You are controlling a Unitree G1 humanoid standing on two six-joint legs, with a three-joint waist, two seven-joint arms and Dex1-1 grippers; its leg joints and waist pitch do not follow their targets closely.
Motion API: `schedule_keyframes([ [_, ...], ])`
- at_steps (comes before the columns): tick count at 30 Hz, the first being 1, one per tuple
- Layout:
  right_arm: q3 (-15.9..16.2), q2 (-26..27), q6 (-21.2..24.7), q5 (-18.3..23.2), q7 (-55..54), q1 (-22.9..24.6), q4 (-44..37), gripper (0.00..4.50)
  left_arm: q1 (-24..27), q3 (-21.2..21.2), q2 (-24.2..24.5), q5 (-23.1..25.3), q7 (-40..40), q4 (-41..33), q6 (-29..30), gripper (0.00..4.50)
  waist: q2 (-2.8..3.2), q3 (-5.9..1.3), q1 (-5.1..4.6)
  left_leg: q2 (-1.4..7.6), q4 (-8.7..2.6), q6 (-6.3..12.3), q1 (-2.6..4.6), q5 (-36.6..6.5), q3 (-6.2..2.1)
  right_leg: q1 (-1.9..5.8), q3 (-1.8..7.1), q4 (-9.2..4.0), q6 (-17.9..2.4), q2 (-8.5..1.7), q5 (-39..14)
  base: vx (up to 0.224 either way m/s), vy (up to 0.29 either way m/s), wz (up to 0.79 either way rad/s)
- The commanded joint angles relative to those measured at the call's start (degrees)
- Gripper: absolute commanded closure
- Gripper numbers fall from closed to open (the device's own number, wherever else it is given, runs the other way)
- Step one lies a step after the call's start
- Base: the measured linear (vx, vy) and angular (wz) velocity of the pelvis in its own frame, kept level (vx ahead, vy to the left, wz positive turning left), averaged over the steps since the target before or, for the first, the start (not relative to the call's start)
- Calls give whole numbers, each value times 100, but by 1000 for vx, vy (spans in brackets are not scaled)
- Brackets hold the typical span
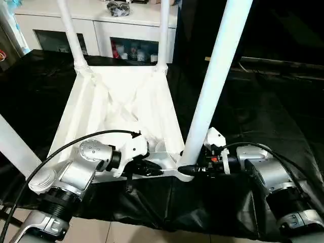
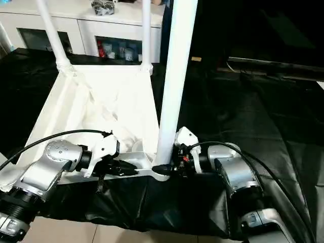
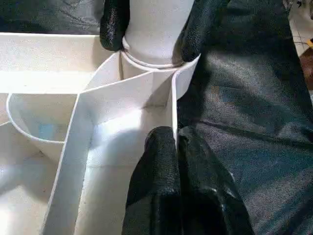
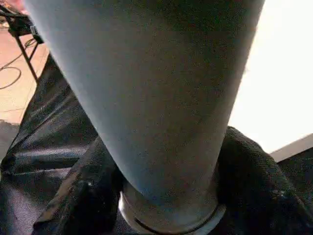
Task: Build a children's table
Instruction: Rotate leg to tighten
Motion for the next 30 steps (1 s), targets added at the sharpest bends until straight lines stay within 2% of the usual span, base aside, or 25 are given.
schedule_keyframes([
  [1,336,217,89,147,184,128,-180,205,-172,-202,-247,-96,152,-110,-22,450,30,-365,-20,-73,-337,299,-27,-1157,125,354,224,-338,-1165,-158,-1308,0,0,0],
  [4,161,456,-77,98,-353,142,-53,206,-206,-113,-412,-5,535,-38,39,450,24,-342,-17,-78,-345,253,-20,-1293,127,339,226,-371,-1116,-169,-1534,0,0,0],
  [5,-14,680,-48,137,-759,121,64,207,-227,-60,-549,35,790,-11,76,450,21,-324,-30,-88,-356,210,-19,-1433,123,331,219,-402,-1023,-168,-1826,0,0,0],
  [7,-89,804,-23,143,-985,109,126,207,-240,-28,-640,63,956,-1,117,450,-1,-323,-66,-106,-367,135,-29,-1568,99,344,196,-445,-847,-177,-2266,0,0,0],
  [8,-183,1059,-166,1,-1614,66,344,207,-276,22,-858,179,1413,26,229,450,9,-320,-76,-105,-367,121,-21,-1594,97,333,194,-458,-798,-179,-2363,0,0,0],
  [9,-232,1198,-243,-72,-1962,41,452,208,-292,40,-972,243,1649,37,335,450,19,-289,-111,-114,-363,91,4,-1712,102,287,186,-508,-710,-173,-2633,0,0,0],
  [11,-325,1408,-255,-128,-2457,-6,592,209,-309,28,-1117,335,1919,48,438,450,-5,-284,-178,-145,-364,54,-20,-1884,62,304,128,-575,-409,-182,-3243,0,0,0],
  [14,-499,1765,-257,-190,-3290,-99,818,209,-355,47,-1416,486,2486,108,619,450,-4,-292,-249,-165,-344,92,-5,-1925,62,267,107,-628,-305,-164,-3336,0,0,0],
  [17,-741,2125,-250,-318,-4314,-269,1138,209,-412,39,-1742,605,2986,189,720,450,-1,-297,-278,-173,-344,90,-13,-1906,61,250,100,-627,-291,-158,-3337,0,0,0],
  [18,-775,2212,-289,-340,-4471,-315,1210,209,-437,39,-1838,655,3126,231,716,450,0,-313,-285,-175,-346,96,-30,-1884,52,270,94,-614,-286,-156,-3255,0,0,0],
  [20,-707,2280,-417,-370,-4375,-322,1170,209,-473,-4,-1893,733,3167,297,611,450,19,-318,-275,-161,-347,173,-12,-1896,72,247,120,-604,-379,-143,-2933,0,0,0],
  [21,-702,2297,-527,-335,-4243,-303,1122,153,-470,-22,-1895,741,3129,298,580,450,25,-330,-268,-157,-351,188,-20,-1853,71,261,130,-579,-426,-147,-2806,0,0,0],
  [22,-702,2294,-546,-326,-4210,-298,1107,139,-467,-25,-1891,737,3112,294,575,450,20,-336,-261,-144,-361,218,-40,-1753,76,276,148,-543,-524,-144,-2538,0,0,0],
  [25,-706,2168,-618,-254,-4012,-270,1043,133,-413,-77,-1775,702,2893,212,485,450,27,-363,-234,-139,-352,272,-54,-1509,97,311,178,-470,-768,-144,-1980,0,0,0],
  [26,-712,2097,-632,-252,-3962,-267,1032,118,-385,-93,-1717,688,2818,176,447,450,24,-367,-225,-138,-350,290,-64,-1383,103,325,186,-445,-846,-144,-1772,0,0,0],
  [27,-710,2058,-634,-253,-3924,-263,1019,102,-370,-99,-1686,672,2764,157,427,450,43,-362,-222,-136,-351,300,-64,-1360,104,327,189,-438,-881,-144,-1709,0,0,0],
  [29,-707,2006,-638,-257,-3874,-259,1002,90,-351,-108,-1646,650,2689,132,399,450,37,-351,-231,-134,-353,317,-63,-1411,111,334,187,-439,-932,-144,-1742,0,0,0],
  [30,-687,1701,-595,-212,-3441,-264,912,90,-272,-143,-1423,529,2291,21,272,450,46,-346,-227,-136,-357,313,-60,-1437,107,335,183,-448,-922,-148,-1809,0,0,0],
])
